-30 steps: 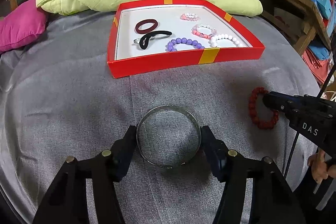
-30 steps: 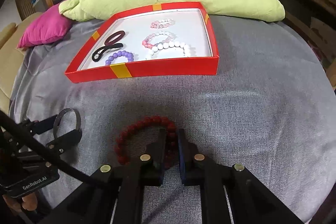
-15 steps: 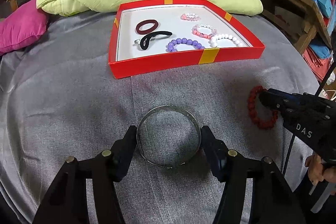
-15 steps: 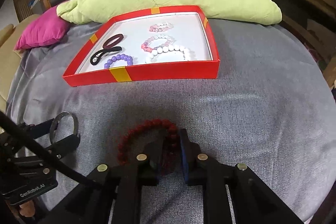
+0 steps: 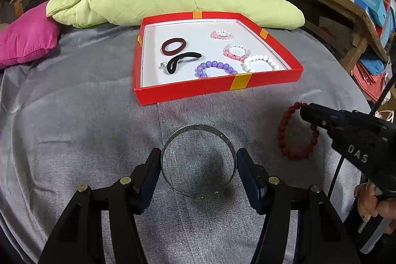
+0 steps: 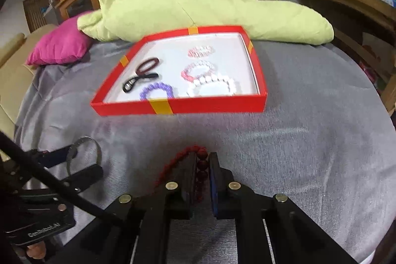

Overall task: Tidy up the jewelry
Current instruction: 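Lift the silver bangle with the left tool while the right tool lifts the red bracelet, then carry the silver bangle and red bead bracelet with both tools over the red box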

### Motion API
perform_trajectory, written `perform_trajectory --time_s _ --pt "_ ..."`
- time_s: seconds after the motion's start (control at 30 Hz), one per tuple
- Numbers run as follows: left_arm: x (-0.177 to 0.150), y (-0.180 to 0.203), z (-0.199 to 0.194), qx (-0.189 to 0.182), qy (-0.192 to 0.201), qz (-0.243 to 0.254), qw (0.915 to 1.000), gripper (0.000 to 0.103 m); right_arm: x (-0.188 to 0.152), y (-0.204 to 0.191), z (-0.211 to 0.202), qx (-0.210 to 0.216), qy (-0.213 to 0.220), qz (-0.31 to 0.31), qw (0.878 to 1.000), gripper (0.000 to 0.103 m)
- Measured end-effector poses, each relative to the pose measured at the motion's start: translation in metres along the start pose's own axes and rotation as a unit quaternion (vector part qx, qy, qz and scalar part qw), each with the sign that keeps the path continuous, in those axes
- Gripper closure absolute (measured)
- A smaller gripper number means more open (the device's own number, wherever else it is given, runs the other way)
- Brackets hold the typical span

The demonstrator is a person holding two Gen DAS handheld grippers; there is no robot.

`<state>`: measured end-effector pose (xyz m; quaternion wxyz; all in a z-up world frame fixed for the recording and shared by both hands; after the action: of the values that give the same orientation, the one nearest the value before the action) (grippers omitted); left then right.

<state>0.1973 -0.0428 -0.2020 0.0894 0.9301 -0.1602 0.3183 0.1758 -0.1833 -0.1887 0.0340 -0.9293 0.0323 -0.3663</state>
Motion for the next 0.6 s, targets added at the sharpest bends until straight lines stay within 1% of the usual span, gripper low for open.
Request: perform_trajectory --time_s 0.2,0.33,0.43,0.6 --pt "0.004 -0.002 -0.007 -0.006 0.007 -0.006 0.9999 0.040 0.013 -0.005 -0.018 0.019 0.022 0.005 1.000 0.092" --pt "0.007 -0.007 -0.013 -0.008 0.014 -0.014 0.9998 0.040 0.020 -0.005 -0.027 0.029 0.028 0.010 0.999 0.092" --pt "0.014 -0.011 -0.019 -0.008 0.028 -0.018 0.9994 0.040 0.029 -0.002 -0.033 0.035 0.034 0.015 0.999 0.092" --pt "0.025 -0.018 -0.028 -0.007 0.055 -0.023 0.9982 0.040 0.041 0.002 -0.037 0.058 0.036 0.031 0.997 0.092"
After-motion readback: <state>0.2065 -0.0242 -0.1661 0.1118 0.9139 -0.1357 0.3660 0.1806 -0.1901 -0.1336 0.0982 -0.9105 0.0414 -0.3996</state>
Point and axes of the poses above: each gripper's, at about its wrist camera, not at the fingertips, and z roughly the way its jaws point, y to its right, x to its top, the point moved 8 cm from there along z, roughly the way its jaws point, and after that the axes turned 2 degrees about -z, right-handed, at the moved point
